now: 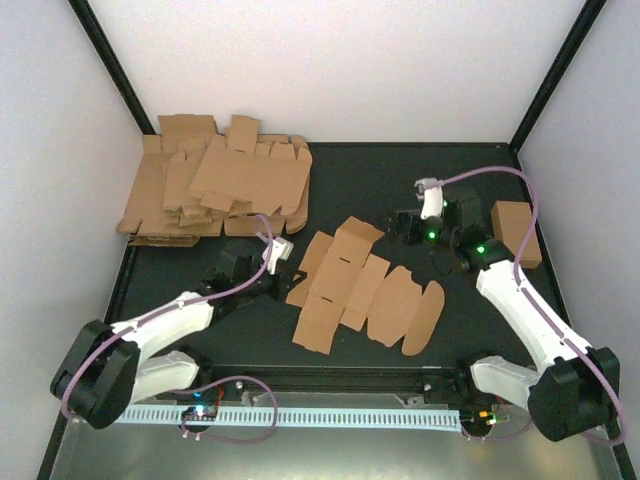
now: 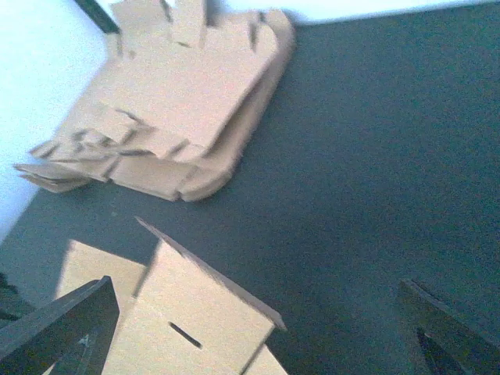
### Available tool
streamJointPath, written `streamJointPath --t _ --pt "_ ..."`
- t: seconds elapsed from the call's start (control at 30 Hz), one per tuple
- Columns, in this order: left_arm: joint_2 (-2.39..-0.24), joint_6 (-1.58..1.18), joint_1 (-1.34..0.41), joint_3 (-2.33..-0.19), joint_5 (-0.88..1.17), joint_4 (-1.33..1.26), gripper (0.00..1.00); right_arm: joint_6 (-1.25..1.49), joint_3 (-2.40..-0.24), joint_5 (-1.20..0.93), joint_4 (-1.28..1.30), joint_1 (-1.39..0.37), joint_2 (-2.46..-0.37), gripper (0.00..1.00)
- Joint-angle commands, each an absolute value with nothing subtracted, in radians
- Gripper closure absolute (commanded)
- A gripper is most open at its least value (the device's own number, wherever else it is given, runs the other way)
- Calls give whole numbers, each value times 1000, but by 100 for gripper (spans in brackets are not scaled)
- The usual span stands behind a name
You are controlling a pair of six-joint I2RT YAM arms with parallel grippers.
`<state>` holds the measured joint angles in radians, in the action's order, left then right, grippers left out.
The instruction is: Fold the paper box
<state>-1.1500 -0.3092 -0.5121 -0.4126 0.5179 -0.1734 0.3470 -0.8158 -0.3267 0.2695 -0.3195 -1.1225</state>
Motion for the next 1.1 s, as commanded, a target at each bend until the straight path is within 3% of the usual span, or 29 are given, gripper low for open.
streamJointPath --t 0.0,0.17,0.5,0.87,1.07 --pt "-1085 -266 -519 -400 531 -226 99 227 -923 -441 418 -324 -1130 0" --pt "-970 -270 -524 -354 531 -240 98 266 -862 -533 293 -324 -1083 3" --pt "-731 -266 -525 -293 467 -210 98 246 -766 -458 294 -325 -909 3" --pt "-635 -241 -526 -328 501 -143 99 189 -635 -507 155 -358 -915 5" --pt "-605 -255 -525 -375 478 -91 98 184 -623 -586 43 -436 -810 6"
